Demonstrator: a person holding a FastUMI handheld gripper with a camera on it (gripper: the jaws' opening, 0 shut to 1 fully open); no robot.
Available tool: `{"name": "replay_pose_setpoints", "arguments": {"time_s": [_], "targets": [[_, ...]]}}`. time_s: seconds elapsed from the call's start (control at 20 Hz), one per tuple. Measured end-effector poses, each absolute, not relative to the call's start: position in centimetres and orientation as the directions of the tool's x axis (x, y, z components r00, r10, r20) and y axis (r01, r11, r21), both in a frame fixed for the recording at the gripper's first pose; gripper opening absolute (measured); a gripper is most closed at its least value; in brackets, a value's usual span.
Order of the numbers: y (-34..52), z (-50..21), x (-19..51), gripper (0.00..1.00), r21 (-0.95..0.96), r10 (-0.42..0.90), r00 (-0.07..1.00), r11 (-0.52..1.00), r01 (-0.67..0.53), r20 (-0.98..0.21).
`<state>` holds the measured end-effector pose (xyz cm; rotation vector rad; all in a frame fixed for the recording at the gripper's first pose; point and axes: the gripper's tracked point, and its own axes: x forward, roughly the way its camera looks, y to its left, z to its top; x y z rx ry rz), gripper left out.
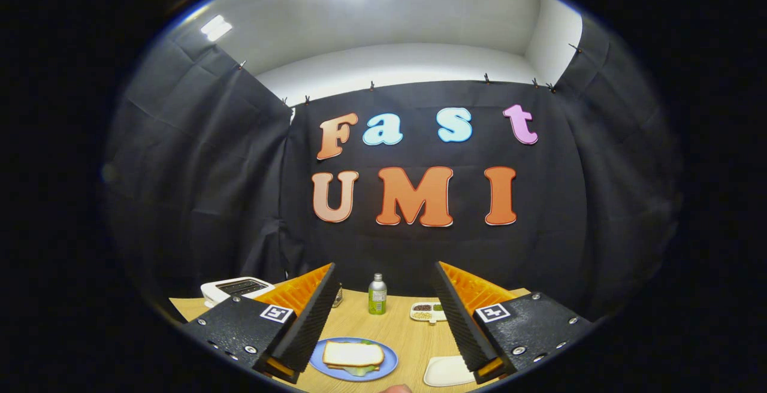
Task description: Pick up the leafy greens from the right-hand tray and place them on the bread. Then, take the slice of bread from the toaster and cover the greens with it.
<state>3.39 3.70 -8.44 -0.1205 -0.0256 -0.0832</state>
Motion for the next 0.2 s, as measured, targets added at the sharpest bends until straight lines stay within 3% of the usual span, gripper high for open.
{"name": "replay_pose_setpoints", "arguments": {"time_s": [0.2], "targets": [[3.57,-8.27,2.90,0.95,-0.101,-0.088,0.995,0.991,0.091,0.037]]}}
